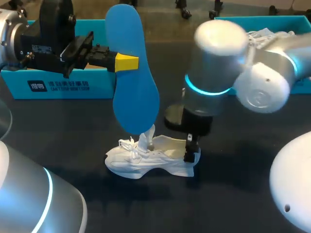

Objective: Take the shoe out of the shoebox, open the shoe tongue, remove and reinsert the insole, then place the shoe into the shoebox

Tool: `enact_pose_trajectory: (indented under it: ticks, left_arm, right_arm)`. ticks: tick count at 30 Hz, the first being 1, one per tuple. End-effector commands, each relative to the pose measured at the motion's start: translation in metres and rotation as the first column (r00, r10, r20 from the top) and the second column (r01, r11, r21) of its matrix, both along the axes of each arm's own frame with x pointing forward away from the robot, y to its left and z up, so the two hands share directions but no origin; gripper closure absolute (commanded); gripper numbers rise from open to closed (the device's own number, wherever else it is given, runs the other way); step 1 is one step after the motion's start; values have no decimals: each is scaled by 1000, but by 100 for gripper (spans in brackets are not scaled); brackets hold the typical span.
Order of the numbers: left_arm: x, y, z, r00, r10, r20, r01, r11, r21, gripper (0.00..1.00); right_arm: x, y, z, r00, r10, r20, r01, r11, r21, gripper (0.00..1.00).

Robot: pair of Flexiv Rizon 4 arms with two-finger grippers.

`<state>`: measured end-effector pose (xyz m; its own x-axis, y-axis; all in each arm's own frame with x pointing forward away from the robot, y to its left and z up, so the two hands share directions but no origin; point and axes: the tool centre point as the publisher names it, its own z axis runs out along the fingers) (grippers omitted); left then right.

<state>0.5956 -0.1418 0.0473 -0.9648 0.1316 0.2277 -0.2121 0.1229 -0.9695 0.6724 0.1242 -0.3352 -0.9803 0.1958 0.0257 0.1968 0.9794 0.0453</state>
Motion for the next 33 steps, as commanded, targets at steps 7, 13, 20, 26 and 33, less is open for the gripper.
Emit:
enact_pose_trajectory:
  ticks: [7,13,20,26,33]
  left_arm:
    - [3,-2,0,1000,-6,0,6,1000,1,100]
    - [3,-2,0,1000,-6,0,6,1000,1,100]
    - [3,-2,0,1000,-6,0,6,1000,1,100]
    - [3,-2,0,1000,-6,0,6,1000,1,100]
    - [3,-2,0,1000,-6,0,6,1000,1,100]
  right_arm:
    - [-2,7,7,1000,16,9,-14,981,-193,0]
    - [7,14,11,999,36,32,-30,983,-181,0]
    - [28,24,16,995,75,65,-62,981,-182,0]
    - [46,33,12,994,83,71,-68,980,-187,0]
    - [55,46,-5,995,85,58,-72,978,-194,0]
